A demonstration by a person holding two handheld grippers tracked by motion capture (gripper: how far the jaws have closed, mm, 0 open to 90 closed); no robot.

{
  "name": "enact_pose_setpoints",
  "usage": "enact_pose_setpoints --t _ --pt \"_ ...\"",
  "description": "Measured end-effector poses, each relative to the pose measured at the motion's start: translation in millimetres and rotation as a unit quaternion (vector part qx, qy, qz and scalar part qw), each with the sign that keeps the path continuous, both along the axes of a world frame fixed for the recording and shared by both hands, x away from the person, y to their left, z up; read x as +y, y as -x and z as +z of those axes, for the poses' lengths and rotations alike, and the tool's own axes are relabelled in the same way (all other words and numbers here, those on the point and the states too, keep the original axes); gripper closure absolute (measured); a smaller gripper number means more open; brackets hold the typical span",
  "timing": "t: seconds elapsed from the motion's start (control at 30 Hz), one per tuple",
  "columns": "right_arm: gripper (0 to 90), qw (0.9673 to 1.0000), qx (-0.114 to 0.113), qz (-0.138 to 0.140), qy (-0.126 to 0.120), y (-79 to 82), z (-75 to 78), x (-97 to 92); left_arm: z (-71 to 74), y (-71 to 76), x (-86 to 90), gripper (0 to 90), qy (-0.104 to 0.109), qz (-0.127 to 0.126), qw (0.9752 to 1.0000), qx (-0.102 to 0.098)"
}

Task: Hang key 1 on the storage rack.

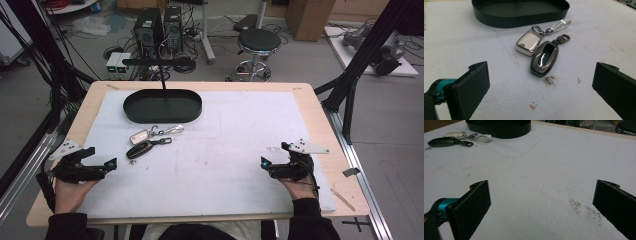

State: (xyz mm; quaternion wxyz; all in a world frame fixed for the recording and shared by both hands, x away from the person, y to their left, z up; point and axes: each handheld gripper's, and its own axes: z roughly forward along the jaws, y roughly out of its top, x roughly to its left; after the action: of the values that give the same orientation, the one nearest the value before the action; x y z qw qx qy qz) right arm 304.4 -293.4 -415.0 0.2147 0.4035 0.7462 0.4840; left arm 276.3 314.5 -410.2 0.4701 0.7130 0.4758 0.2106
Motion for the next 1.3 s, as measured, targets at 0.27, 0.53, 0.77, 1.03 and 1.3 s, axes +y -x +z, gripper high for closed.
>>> enact_pose_setpoints --t 0.27,0.53,0.77,1.03,1.3 --pt "0.7 0.9992 -0.027 -0.030 0.002 1.8 2.7 -0.8 2.2 -4.2 -7.2 1.7 -0.012 -0.015 0.9998 0.004" --pt "0.6 0.9997 -0.015 -0.016 -0.006 -1.9 0.7 1.8 10.4 -10.0 -12.7 1.7 -0.033 -0.030 0.9990 0.008" --pt "0.6 0.9996 -0.017 -0.021 -0.006 -2.7 -0.3 1.3 17.2 -21.8 -23.4 1.7 -0.050 -0.048 0.9975 0.017" --pt "0.7 0.9996 -0.018 -0.022 -0.005 -3.6 -0.7 0.1 30.5 -42.7 -42.3 1.7 -0.080 -0.074 0.9939 0.017" --pt "0.7 0.9995 -0.010 -0.026 -0.015 -3.1 0.0 -2.6 26.2 -66.4 -49.6 1.7 -0.082 -0.094 0.9917 0.033"
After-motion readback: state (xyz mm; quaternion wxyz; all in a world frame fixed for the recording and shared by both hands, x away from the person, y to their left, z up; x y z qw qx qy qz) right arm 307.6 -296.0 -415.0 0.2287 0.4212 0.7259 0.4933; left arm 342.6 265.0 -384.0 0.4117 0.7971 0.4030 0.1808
